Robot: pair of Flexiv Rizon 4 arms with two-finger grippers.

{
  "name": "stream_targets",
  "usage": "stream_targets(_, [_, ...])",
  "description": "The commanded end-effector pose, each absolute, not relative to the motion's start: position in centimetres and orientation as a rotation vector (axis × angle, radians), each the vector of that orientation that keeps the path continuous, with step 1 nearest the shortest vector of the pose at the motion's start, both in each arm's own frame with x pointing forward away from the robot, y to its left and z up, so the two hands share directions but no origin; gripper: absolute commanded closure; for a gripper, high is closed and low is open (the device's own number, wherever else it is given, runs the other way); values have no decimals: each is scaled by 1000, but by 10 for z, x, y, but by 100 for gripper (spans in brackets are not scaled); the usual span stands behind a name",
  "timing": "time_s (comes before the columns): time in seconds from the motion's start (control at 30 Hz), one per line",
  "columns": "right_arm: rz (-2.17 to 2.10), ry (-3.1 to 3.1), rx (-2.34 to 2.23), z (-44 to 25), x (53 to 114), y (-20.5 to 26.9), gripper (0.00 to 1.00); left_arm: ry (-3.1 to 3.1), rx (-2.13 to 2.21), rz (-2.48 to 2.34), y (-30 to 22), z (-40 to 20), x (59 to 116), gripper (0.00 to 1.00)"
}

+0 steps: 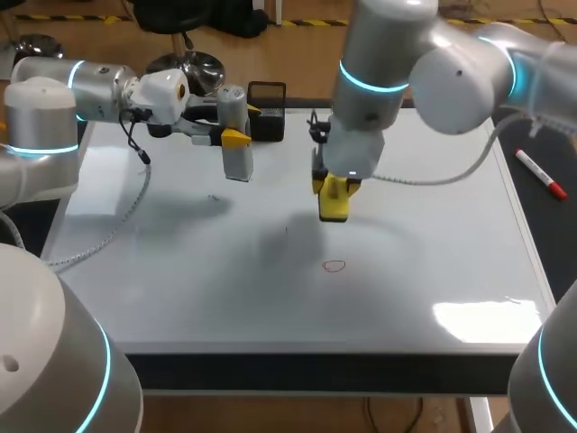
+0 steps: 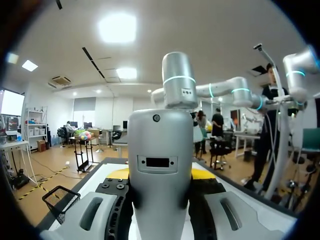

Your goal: Pick up the inspection probe, press it on each red-marked spot on the whiteboard one by one, put down the probe, pick up the eraser, and wipe off all the red marks.

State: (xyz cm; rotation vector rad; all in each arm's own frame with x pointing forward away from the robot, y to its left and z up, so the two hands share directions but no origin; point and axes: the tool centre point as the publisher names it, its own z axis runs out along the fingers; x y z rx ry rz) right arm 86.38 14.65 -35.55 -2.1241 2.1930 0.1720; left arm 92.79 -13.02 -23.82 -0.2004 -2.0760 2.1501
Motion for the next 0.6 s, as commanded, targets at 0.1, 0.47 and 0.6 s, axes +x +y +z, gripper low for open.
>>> stream_targets(0.1, [155,2164,-2162,-354,838,161,100,-2079,-200,2152,-130,-237,927,100])
stream_targets(0.47, [241,2147,-2219,-367,798,177,100,-2079,-200,2152,-130,-237,927,100])
stream_targets(0.6, [235,2168,-2232,-377,787,175,100,-2079,-200,2152,-130,-237,927,100])
